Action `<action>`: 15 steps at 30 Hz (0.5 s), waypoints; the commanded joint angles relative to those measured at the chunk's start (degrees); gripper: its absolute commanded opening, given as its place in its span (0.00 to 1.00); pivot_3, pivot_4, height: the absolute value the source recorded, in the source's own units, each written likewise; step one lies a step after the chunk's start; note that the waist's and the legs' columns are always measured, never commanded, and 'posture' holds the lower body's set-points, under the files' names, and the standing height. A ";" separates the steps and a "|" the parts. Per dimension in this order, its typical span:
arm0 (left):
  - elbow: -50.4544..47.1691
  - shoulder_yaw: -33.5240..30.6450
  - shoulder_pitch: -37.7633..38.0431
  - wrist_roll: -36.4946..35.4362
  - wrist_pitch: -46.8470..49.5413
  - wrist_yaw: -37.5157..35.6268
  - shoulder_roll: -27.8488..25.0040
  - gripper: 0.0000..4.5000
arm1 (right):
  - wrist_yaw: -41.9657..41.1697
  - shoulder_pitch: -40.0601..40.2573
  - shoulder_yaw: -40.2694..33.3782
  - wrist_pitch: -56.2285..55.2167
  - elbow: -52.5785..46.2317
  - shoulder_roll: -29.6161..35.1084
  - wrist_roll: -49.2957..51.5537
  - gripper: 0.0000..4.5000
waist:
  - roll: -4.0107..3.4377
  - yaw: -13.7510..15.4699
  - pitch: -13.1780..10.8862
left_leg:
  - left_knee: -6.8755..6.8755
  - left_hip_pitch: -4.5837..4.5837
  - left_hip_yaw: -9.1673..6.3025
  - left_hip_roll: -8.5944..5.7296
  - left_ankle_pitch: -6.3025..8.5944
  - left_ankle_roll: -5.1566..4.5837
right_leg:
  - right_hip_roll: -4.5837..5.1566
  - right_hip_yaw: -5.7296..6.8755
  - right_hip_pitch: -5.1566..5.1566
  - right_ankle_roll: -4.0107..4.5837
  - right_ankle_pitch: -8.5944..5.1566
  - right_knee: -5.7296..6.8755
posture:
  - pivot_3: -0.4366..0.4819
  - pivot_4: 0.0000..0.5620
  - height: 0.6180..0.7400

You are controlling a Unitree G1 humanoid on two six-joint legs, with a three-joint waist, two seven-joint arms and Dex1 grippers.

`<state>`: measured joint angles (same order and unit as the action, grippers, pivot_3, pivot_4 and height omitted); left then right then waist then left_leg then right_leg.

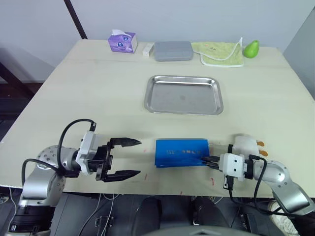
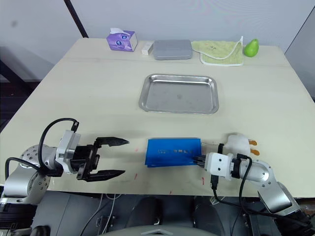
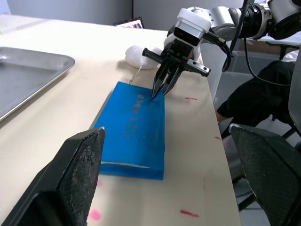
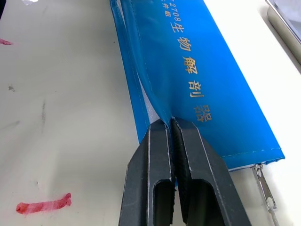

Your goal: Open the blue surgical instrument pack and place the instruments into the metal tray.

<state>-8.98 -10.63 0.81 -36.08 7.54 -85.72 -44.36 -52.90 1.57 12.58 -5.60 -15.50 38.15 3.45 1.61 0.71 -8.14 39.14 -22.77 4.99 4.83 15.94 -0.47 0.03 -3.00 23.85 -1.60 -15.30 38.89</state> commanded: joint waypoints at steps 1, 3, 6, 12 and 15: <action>-0.11 -0.71 -0.17 -0.75 0.06 0.90 0.29 1.00 | -4.96 -3.62 -4.17 11.21 -7.34 3.31 12.23 0.03 | -0.05 0.00 -0.03 | 0.00 0.00 0.02 0.00 0.00 0.00 | 0.00 -0.01 0.00 0.00 0.00 0.00 | 0.48 0.27 1.00; 0.29 -1.00 0.10 -1.48 0.64 0.28 -0.04 1.00 | -7.86 -6.94 -5.84 19.84 -10.37 6.07 19.77 0.03 | -0.05 0.01 -0.03 | 0.01 0.00 0.01 0.00 0.00 0.00 | 0.00 -0.01 0.00 -0.01 0.01 0.01 | 0.48 0.27 1.00; 1.32 -1.15 -0.15 -1.71 0.72 -0.13 0.10 1.00 | -9.70 -12.51 -6.88 32.85 -11.09 9.30 27.95 0.03 | -0.06 0.00 -0.04 | -0.01 0.00 -0.03 0.01 0.00 0.00 | 0.00 0.02 0.00 0.00 0.01 0.01 | 0.48 0.27 1.00; 1.34 -1.29 0.32 -1.71 0.56 0.58 1.15 1.00 | -13.74 -22.51 -4.53 45.73 -4.44 11.37 32.08 0.03 | -0.06 -0.01 -0.05 | 0.00 -0.01 -0.01 0.00 0.00 -0.01 | 0.03 0.02 0.00 0.00 0.01 -0.02 | 0.48 0.27 1.00; 1.23 -1.32 0.77 -1.53 0.32 0.82 1.47 1.00 | -15.79 -25.35 -3.13 46.27 -0.58 11.10 30.86 0.03 | -0.08 0.02 -0.06 | 0.00 -0.01 0.00 0.01 0.00 -0.01 | 0.02 0.01 0.02 0.00 0.01 -0.01 | 0.48 0.27 1.00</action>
<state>-6.87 -10.83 1.18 -36.74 8.37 -84.83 -43.01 -66.72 -22.14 9.12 40.87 -17.47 49.21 34.25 1.52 0.73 -8.20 39.13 -22.79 4.97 4.84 15.95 -0.48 0.04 -2.98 23.86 -1.60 -15.29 38.89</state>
